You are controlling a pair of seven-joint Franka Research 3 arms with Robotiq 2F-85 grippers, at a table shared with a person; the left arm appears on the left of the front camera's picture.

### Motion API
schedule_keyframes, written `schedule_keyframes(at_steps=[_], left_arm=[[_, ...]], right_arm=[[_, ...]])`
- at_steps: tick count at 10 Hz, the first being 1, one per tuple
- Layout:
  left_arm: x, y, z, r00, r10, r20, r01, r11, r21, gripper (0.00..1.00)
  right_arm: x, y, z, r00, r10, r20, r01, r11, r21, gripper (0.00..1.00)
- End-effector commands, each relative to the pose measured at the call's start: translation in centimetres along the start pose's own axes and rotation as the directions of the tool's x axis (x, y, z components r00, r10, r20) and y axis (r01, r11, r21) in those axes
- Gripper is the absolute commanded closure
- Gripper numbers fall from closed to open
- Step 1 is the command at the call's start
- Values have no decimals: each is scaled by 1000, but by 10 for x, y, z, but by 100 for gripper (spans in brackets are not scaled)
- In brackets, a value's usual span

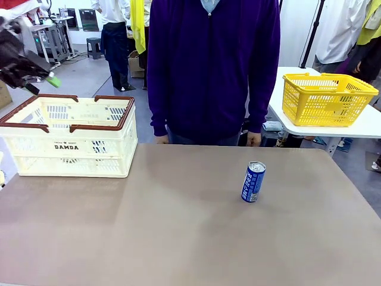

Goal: Place the drinks into the Shopping basket.
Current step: Pick up one drink and place it into the Shopping basket.

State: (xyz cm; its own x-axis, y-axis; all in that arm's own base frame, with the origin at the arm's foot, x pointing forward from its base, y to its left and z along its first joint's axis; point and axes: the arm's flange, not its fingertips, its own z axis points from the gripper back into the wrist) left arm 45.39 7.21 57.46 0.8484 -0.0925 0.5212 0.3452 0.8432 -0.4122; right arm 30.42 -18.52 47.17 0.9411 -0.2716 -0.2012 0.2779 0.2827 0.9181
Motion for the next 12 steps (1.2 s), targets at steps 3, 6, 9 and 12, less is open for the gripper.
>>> schedule_keyframes(at_steps=[3,6,9,12], left_arm=[[-95,71,44,991,-90,-96,8,771,-636,0],[-121,54,49,998,-61,27,65,781,-621,0],[-121,54,49,998,-61,27,65,781,-621,0],[-121,54,49,998,-61,27,65,781,-621,0]], right_arm=[[-2,4,1,1000,-12,-3,12,1000,2,0],[-2,4,1,1000,-12,-3,12,1000,2,0],[-2,4,1,1000,-12,-3,12,1000,2,0],[-2,4,1,1000,-12,-3,12,1000,2,0]])
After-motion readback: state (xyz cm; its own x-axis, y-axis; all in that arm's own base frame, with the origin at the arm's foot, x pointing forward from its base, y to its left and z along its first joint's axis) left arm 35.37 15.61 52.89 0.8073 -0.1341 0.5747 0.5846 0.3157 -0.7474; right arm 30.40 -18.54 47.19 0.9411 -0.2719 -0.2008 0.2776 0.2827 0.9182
